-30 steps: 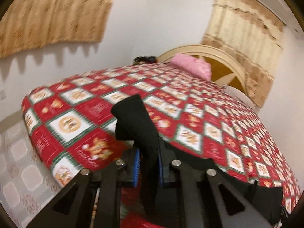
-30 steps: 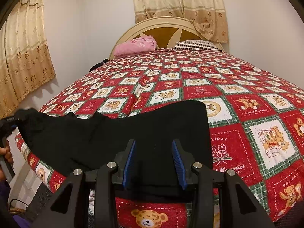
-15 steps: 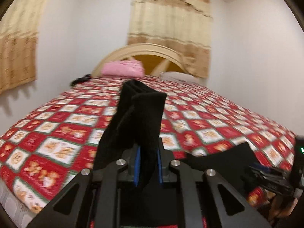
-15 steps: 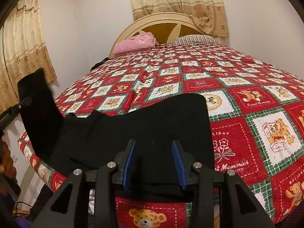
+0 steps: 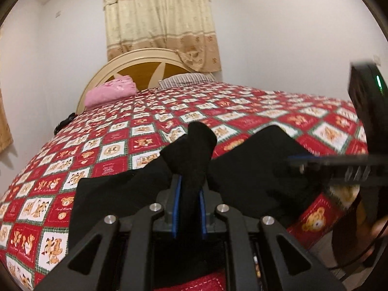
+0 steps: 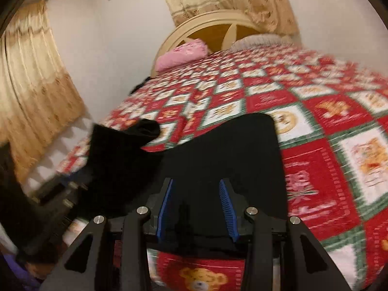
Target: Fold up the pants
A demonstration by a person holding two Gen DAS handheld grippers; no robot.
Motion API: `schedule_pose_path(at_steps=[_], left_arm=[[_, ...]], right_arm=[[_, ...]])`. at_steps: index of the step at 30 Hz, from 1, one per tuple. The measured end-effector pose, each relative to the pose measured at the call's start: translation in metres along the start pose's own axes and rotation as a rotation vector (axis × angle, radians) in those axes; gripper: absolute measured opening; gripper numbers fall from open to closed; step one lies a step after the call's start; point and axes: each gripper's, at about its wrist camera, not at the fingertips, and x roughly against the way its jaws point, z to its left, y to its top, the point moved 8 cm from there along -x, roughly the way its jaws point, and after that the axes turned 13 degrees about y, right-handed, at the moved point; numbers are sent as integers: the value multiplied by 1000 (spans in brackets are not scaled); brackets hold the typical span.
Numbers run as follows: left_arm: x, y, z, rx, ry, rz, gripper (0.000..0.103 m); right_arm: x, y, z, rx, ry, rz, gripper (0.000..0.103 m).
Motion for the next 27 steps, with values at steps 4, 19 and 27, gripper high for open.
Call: schedule_pose_path(at_steps=[4, 19, 27], left_arm=[[-4, -7, -6, -21, -21, 10, 14], [3, -20, -23, -129, -56, -22, 14], [12, -27, -30, -238, -48, -26, 20]], right_arm=[[-3, 11, 6, -86, 126, -18, 59], [-87, 27, 29, -398, 369, 149, 64], [-111, 21, 46, -316, 320, 231, 62]])
